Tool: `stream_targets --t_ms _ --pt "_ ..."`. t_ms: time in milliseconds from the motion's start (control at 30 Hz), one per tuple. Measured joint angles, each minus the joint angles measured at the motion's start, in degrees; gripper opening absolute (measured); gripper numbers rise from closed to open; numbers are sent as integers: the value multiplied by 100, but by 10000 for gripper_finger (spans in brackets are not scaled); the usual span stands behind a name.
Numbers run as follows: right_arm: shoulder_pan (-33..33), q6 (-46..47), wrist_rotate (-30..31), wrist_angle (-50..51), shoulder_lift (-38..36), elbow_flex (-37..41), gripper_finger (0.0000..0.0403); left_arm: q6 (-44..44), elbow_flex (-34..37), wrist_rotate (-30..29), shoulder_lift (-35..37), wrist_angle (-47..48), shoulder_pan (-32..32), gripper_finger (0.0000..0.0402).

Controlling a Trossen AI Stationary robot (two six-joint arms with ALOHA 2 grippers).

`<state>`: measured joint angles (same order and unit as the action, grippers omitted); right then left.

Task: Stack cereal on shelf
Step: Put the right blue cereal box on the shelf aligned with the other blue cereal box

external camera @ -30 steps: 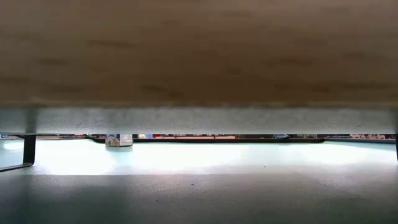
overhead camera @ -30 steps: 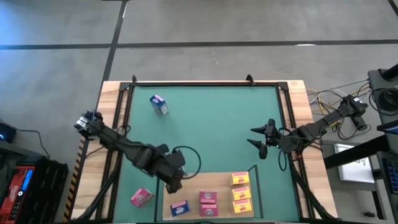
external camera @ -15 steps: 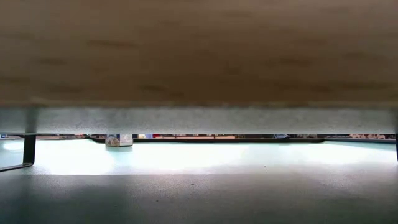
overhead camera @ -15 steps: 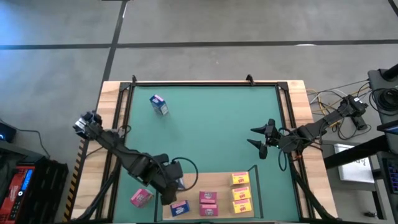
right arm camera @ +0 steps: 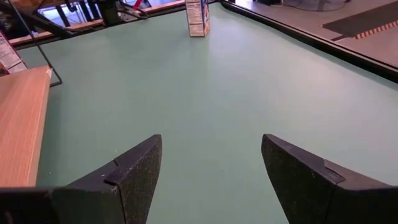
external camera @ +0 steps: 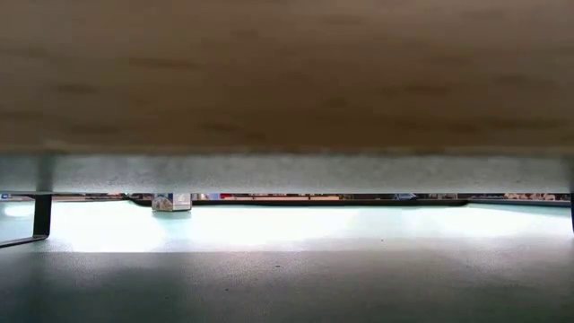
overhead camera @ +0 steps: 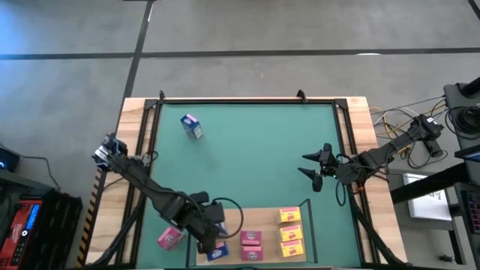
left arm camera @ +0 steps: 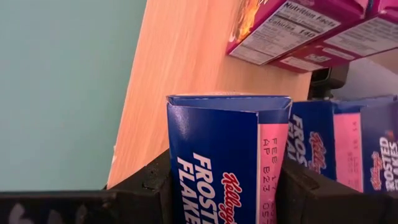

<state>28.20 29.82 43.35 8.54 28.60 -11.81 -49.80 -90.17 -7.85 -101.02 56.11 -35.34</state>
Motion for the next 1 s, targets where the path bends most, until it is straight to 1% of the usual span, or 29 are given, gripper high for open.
stream_targets --t_ms 333,433,1000 --pt "1 0 0 -3 0 0 265 -19 0 54 -193 -153 -1 155" --pt "-1 -2 0 -1 0 0 265 -22 0 135 -194 -169 -14 155" --pt "-1 0 0 -1 0 0 265 -87 0 192 -194 -316 -188 155"
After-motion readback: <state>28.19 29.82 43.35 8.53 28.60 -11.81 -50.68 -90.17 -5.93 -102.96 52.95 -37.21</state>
